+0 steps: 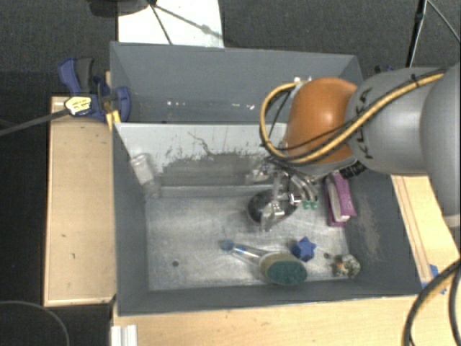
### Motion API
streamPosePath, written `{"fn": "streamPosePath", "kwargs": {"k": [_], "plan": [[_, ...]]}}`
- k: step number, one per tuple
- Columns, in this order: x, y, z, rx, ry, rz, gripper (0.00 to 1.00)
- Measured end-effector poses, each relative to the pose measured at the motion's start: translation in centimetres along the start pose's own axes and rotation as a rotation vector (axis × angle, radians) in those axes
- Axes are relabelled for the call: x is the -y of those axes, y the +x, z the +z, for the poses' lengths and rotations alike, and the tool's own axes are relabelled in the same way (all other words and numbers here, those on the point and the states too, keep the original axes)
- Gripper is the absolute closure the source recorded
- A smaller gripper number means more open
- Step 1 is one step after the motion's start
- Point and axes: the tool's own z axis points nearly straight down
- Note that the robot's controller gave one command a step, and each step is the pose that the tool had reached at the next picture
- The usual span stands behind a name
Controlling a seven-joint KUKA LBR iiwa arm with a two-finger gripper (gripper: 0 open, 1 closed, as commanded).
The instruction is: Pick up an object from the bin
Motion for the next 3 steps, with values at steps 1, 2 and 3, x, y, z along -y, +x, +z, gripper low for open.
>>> {"fn": "streamPosePath", "kwargs": {"k": [1,2,3], "plan": [[4.5,0.1,0.1,0.0,0.004,-0.129,0.0],[2.4,-0.1,2.9,-0.001,0.002,-0.018,0.0],[2.4,-0.2,2.8,-0.003,0.002,-0.016,0.0]]}}
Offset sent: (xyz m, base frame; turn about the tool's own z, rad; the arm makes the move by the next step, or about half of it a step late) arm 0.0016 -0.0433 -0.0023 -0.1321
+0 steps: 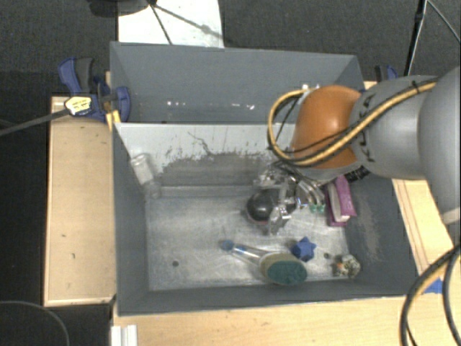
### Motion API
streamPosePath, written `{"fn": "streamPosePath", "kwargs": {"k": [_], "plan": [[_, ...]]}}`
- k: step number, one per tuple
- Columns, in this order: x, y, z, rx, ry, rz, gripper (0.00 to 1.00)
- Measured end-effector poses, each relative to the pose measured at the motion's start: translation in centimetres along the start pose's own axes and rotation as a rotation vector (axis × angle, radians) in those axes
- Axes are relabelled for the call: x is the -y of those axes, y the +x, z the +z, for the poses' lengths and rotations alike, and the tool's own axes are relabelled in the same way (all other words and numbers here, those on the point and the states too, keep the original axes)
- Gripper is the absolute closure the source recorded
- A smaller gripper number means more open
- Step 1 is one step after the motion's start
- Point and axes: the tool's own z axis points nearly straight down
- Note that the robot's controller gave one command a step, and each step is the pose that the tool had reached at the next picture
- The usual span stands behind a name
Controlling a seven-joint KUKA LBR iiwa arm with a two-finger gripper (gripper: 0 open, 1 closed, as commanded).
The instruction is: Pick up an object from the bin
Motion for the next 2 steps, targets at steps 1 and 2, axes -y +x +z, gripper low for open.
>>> {"fn": "streamPosePath", "kwargs": {"k": [1,2], "plan": [[-0.02,-0.17,-0.15,0.006,0.0,0.001,1.0],[-0.03,-0.26,-1.13,0.002,-0.001,0.003,1.0]]}}
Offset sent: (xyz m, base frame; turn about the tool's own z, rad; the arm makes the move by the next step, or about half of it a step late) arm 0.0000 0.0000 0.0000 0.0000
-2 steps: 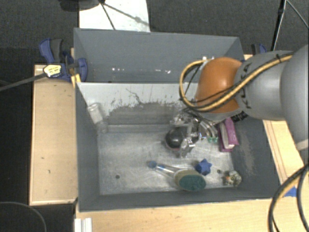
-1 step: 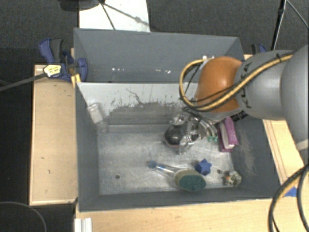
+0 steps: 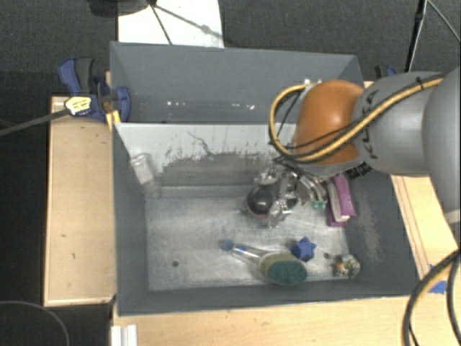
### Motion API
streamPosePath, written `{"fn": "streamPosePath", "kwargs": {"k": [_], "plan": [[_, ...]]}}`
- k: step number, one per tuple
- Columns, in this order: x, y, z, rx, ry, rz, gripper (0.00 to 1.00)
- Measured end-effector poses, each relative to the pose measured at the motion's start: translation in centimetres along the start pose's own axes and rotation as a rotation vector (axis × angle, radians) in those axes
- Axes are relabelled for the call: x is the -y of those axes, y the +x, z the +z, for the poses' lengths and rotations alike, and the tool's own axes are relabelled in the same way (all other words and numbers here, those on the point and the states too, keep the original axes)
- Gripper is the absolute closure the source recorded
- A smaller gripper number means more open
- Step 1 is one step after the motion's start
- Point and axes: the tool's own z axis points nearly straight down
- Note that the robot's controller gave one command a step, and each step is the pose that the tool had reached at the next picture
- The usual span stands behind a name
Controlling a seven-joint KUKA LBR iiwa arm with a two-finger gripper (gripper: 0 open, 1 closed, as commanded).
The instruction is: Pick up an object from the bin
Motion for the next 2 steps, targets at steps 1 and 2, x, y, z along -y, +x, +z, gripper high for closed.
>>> {"fn": "streamPosePath", "kwargs": {"k": [1,2], "plan": [[0.0,-0.2,-5.3,0.001,0.001,0.002,1.0],[0.0,-0.3,-8.2,0.001,0.001,0.003,1.0]]}}
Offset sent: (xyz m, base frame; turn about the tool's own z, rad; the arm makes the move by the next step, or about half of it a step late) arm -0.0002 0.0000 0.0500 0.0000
